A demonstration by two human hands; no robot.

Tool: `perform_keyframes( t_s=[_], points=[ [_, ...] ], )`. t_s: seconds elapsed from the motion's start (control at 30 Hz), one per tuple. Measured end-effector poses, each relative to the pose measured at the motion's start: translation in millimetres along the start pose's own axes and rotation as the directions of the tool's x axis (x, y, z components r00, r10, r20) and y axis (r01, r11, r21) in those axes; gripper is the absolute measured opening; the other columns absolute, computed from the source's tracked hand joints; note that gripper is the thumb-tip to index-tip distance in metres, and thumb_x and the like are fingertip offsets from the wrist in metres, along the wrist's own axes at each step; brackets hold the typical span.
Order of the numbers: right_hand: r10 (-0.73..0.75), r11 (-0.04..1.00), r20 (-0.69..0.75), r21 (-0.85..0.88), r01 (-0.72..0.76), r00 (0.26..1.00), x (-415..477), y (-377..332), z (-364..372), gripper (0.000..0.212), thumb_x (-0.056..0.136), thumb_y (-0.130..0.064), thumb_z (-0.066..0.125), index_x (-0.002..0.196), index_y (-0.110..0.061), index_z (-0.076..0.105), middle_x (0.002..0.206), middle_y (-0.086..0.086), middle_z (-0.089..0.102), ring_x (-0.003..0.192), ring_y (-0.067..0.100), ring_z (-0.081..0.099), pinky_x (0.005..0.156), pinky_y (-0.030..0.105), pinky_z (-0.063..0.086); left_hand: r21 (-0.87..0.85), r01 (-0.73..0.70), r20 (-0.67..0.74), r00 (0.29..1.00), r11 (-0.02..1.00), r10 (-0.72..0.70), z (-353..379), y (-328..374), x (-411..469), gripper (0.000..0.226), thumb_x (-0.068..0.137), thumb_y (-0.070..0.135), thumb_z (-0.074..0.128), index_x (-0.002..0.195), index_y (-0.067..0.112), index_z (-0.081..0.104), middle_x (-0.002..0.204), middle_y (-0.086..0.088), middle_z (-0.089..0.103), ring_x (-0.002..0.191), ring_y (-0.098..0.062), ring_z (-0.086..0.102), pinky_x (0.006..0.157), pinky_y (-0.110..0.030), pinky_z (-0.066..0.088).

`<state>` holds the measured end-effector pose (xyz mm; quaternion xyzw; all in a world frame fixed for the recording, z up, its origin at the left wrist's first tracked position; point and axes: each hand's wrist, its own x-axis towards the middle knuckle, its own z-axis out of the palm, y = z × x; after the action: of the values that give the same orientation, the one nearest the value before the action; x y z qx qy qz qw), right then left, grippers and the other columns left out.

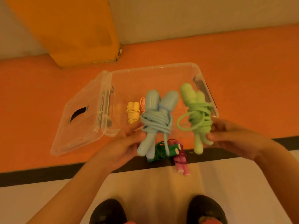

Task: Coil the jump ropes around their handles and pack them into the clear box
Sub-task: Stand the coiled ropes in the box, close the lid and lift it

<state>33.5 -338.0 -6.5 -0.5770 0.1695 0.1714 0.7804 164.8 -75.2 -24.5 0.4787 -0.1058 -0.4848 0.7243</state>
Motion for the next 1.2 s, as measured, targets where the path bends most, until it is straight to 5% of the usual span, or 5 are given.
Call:
perform_keyframes(
  t_s=[0.13, 0.43, 0.6, 0.93, 1.2],
  points=[
    [-0.09, 0.995, -0.225, -0.052, 0.08, 0.97, 30, -22, 1, 0.094, 0.032, -0.04, 0.094, 0.113, -0.009, 0.058, 0.099, 0.006, 0.072, 0.091, 0.017, 0.069, 0.072, 0.026, 0.057, 0.027, -0.032, -0.193, 0.98, 0.999, 0.036, 3, 16, 42, 0.05, 0.059, 0.015, 0.086, 0.105, 0.013, 0.066, 0.092, -0.002, 0.07, 0.081, -0.014, 0.066, 0.067, -0.023, 0.056],
    [-0.042, 0.976, -0.435, -0.211, -0.056, 0.899, 105, -33, -16, 0.016, 0.078, -0.008, 0.073, 0.092, -0.003, 0.066, 0.085, 0.01, 0.067, 0.072, 0.014, 0.065, 0.079, 0.031, 0.057, 0.385, 0.124, -0.249, 0.968, 0.915, -0.027, -20, 29, 128, 0.011, 0.089, 0.005, 0.062, 0.095, 0.014, 0.062, 0.075, 0.0, 0.069, 0.064, -0.008, 0.066, 0.059, -0.023, 0.056],
    [0.047, 0.92, -0.483, -0.321, -0.226, 0.874, 153, -36, -31, 0.022, 0.078, -0.008, 0.074, 0.095, 0.005, 0.066, 0.071, 0.012, 0.06, 0.062, 0.017, 0.058, 0.065, 0.027, 0.056, 0.491, 0.241, -0.299, 0.949, 0.837, -0.098, -38, 15, 176, 0.033, 0.082, 0.01, 0.072, 0.11, -0.003, 0.058, 0.095, -0.02, 0.067, 0.083, -0.03, 0.065, 0.081, -0.047, 0.055],
    [0.207, 0.768, -0.528, -0.434, -0.471, 0.824, 202, -20, -49, 0.016, 0.071, 0.003, 0.074, 0.073, -0.006, 0.06, 0.066, 0.012, 0.059, 0.059, 0.024, 0.059, 0.075, 0.047, 0.057, 0.438, 0.386, -0.403, 0.892, 0.812, -0.206, -53, -24, 223, 0.034, 0.075, 0.007, 0.08, 0.094, 0.006, 0.051, 0.08, -0.007, 0.061, 0.067, -0.018, 0.062, 0.058, -0.035, 0.056],
    [0.287, 0.462, -0.438, -0.716, -0.524, 0.852, 225, -12, -45, 0.007, 0.087, -0.012, 0.057, 0.084, -0.008, 0.062, 0.091, 0.015, 0.068, 0.087, 0.029, 0.067, 0.07, 0.032, 0.055, 0.57, 0.431, -0.525, 0.846, 0.699, -0.093, -71, -57, 233, 0.027, 0.08, 0.001, 0.069, 0.085, 0.014, 0.047, 0.08, -0.008, 0.06, 0.071, -0.022, 0.057, 0.057, -0.031, 0.048]
  ],
)
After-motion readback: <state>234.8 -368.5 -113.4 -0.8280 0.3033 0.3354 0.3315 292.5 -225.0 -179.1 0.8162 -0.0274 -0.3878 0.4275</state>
